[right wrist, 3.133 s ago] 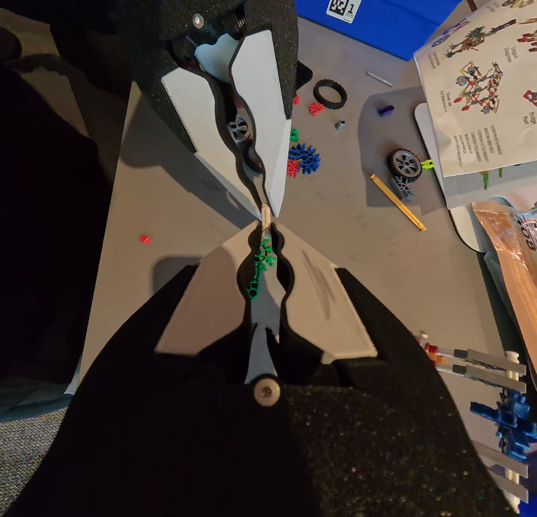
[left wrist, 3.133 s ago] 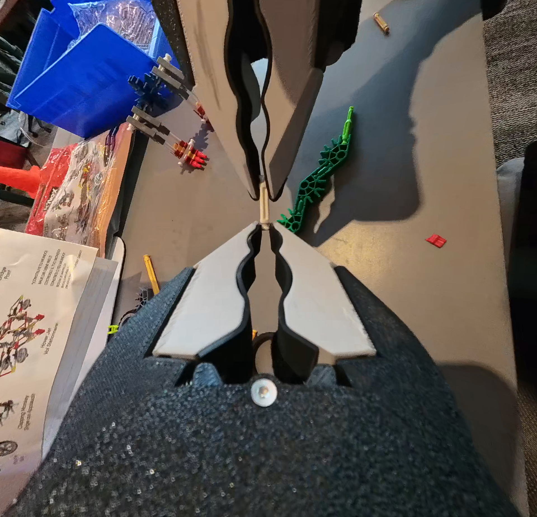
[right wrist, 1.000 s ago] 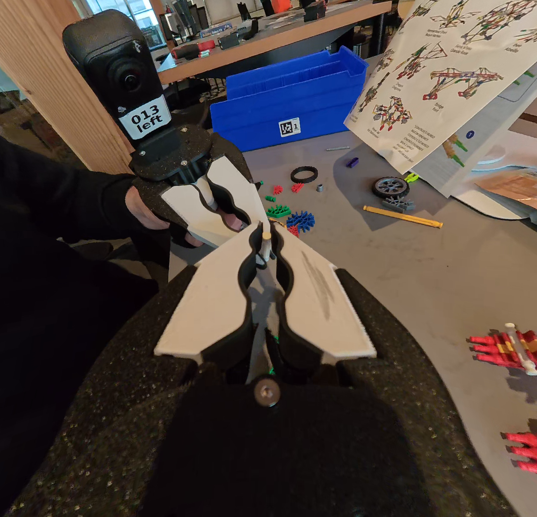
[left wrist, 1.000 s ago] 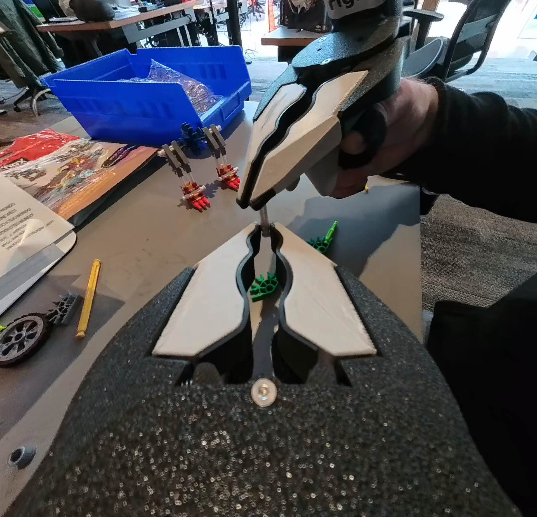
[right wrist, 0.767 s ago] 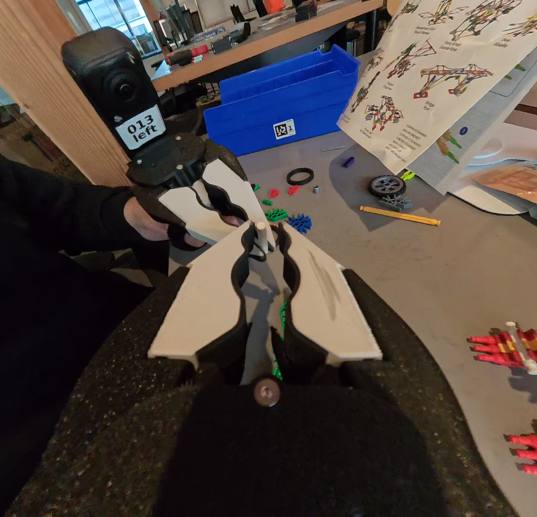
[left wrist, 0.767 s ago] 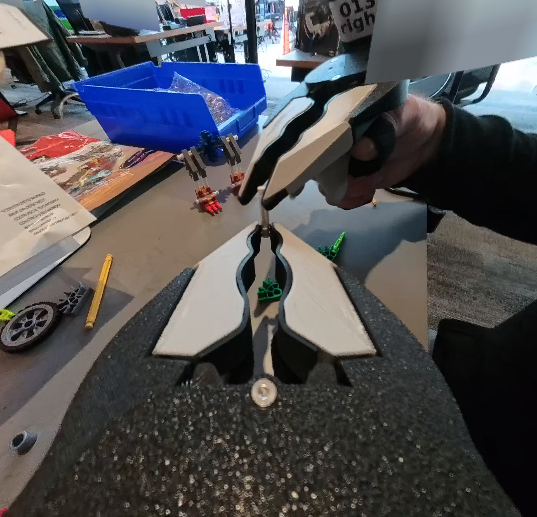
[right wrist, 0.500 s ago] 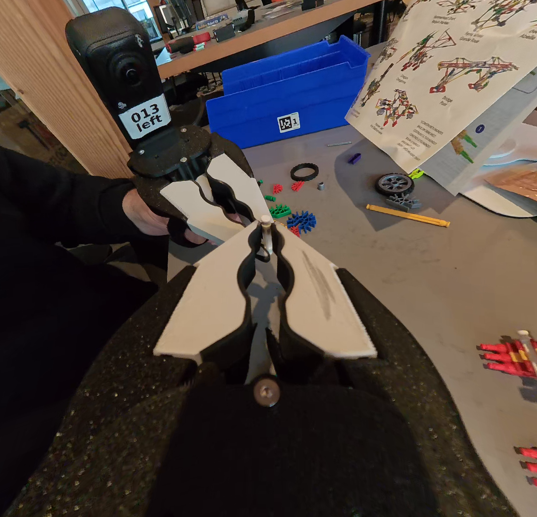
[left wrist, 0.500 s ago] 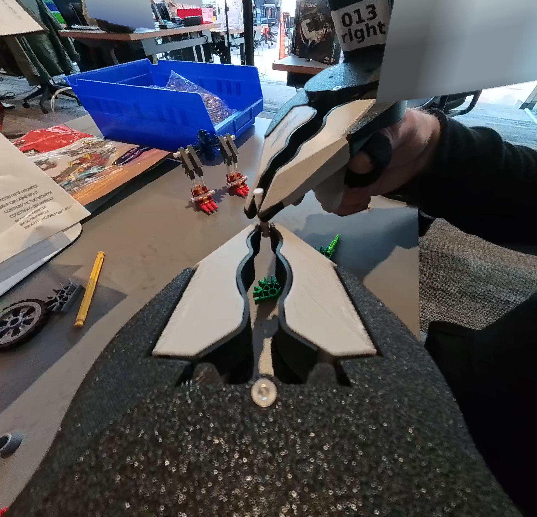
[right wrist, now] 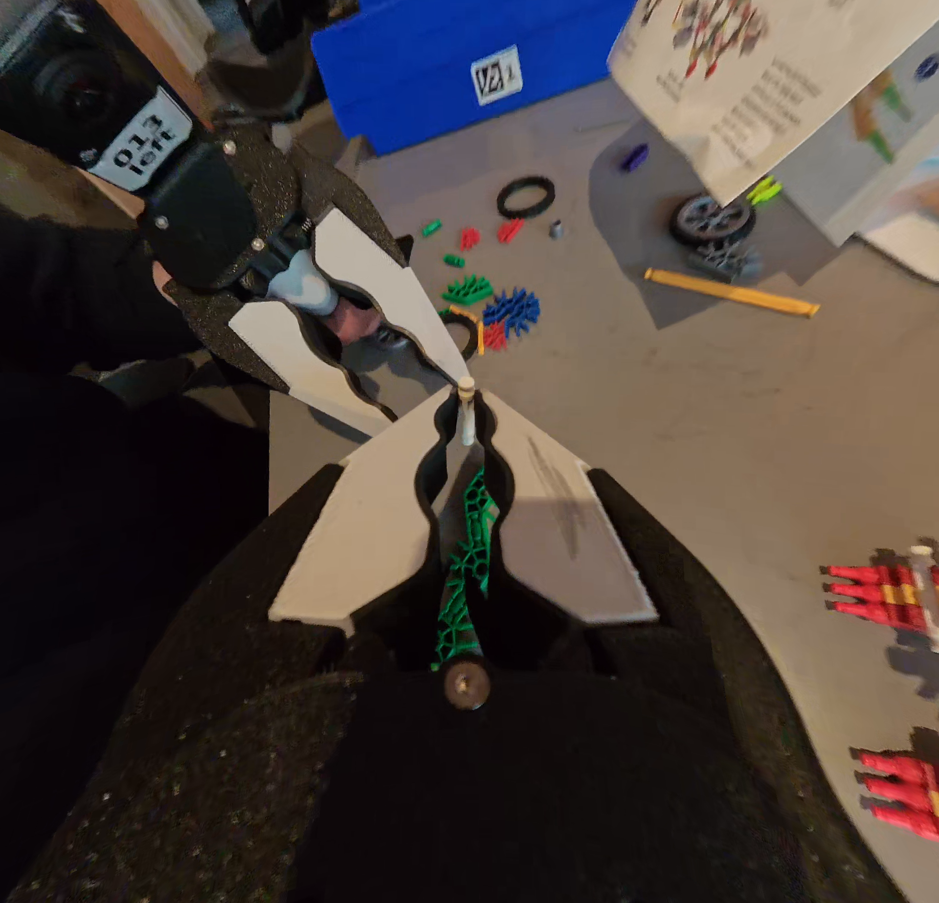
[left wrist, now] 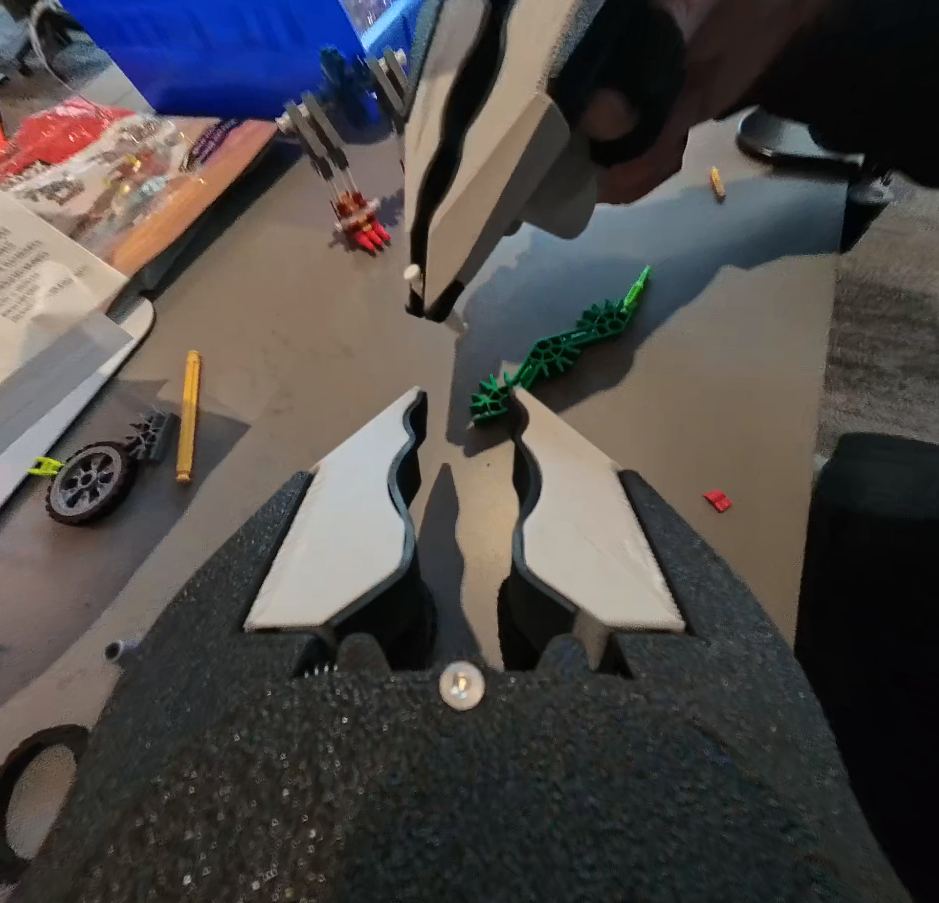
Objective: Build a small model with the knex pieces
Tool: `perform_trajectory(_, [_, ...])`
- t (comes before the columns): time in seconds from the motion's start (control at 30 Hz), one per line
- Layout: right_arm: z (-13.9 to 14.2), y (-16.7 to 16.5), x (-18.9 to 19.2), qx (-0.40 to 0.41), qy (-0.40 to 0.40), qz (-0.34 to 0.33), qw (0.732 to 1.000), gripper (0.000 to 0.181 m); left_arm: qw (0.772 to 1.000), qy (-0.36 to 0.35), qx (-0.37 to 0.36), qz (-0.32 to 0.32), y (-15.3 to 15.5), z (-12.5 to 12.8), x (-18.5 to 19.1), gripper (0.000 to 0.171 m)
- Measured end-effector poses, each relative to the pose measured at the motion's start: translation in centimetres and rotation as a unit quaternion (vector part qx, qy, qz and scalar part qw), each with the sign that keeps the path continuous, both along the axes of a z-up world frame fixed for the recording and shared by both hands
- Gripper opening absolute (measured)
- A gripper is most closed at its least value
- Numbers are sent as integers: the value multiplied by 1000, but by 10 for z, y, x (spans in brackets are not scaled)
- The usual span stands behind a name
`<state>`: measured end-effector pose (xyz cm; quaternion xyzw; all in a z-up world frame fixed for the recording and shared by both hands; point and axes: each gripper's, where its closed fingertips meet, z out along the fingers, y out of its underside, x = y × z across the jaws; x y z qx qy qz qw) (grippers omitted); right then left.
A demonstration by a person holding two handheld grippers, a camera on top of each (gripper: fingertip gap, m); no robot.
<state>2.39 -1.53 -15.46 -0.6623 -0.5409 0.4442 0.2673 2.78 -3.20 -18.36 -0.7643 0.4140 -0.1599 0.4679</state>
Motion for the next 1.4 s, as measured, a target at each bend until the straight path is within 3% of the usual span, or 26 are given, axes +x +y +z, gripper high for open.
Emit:
perform_trajectory(0.2, [-28, -3, -4, -15, -72, 22, 997, 5, 999, 51, -3, -18, -5, -15, 2, 28])
perform_trajectory(0.57, [-53, -5, -6, -50, -117, 33, 991, 5, 991, 122, 25, -52, -8, -26, 6, 25])
perform_trajectory(1.4, [-54, -4, -6, -105, -99, 25, 989, 4, 974, 188, 84, -97, -4, -30, 15, 23])
